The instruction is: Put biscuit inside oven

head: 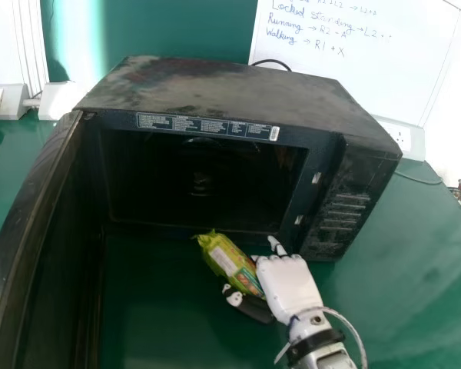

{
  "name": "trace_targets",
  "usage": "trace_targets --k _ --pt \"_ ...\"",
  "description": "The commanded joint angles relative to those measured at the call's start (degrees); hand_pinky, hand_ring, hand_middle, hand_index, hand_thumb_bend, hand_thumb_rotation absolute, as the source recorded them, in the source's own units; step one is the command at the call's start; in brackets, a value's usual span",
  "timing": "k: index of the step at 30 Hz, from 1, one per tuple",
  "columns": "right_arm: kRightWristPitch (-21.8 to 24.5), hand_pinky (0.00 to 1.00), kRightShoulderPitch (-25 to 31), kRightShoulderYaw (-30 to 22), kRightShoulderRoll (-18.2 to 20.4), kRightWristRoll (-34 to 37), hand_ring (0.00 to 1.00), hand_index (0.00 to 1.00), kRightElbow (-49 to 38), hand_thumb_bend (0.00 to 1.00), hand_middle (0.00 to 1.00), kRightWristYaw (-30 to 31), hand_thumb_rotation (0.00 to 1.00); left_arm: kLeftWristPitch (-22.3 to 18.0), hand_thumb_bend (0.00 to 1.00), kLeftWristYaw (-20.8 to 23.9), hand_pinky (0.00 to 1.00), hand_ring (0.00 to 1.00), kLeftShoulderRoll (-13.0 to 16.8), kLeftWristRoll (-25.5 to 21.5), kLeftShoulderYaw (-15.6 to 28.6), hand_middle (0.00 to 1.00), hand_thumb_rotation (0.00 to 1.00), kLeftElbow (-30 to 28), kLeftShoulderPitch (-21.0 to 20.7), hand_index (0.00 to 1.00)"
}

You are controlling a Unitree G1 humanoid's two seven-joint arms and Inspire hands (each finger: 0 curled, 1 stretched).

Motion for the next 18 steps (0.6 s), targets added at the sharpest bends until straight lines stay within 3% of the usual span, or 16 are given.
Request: trace_targets --k 1,3,5,8,11,18 --pt "0.2 0.11 -1.8 1.1 0.8 -0.9 0.18 0.49 0.8 0.52 0.38 -1.6 0.00 0.0 1.00 0.6 0.98 0.92 -0.4 0.3 -0.3 0.95 1.00 -0.7 0.7 0.96" --pt "0.2 0.10 -2.6 1.7 1.3 -1.1 0.17 0.49 1.3 0.52 0.38 -2.1 0.00 0.1 1.00 0.5 0.99 0.92 -0.5 0.2 -0.4 0.95 1.00 -0.9 0.8 0.96" --pt "0.2 0.09 -3.6 2.1 1.8 -0.7 0.16 0.48 1.8 0.53 0.45 -2.4 0.00 0.1 1.00 0.5 0.99 0.92 -0.6 0.1 -0.5 0.95 1.00 -1.1 1.0 0.96" --pt "0.3 0.09 -5.6 2.6 2.2 -0.1 0.16 0.48 2.9 0.52 0.39 -1.7 0.00 0.1 1.00 0.5 0.98 0.92 -0.8 0.4 -0.7 0.95 1.00 -1.4 1.2 0.96" --pt "0.1 0.09 -7.8 3.0 2.2 -0.3 0.16 0.48 3.8 0.53 0.46 -1.7 0.00 0.1 1.00 0.5 0.98 0.92 -1.0 0.6 -0.7 0.95 1.00 -1.8 1.6 0.96" --pt "2.1 0.09 -13.6 3.9 3.1 -0.6 0.16 0.48 6.5 0.53 0.47 0.5 0.00 0.1 1.00 0.5 0.98 0.92 -1.6 0.8 -1.2 0.95 1.00 -2.6 1.9 0.97"
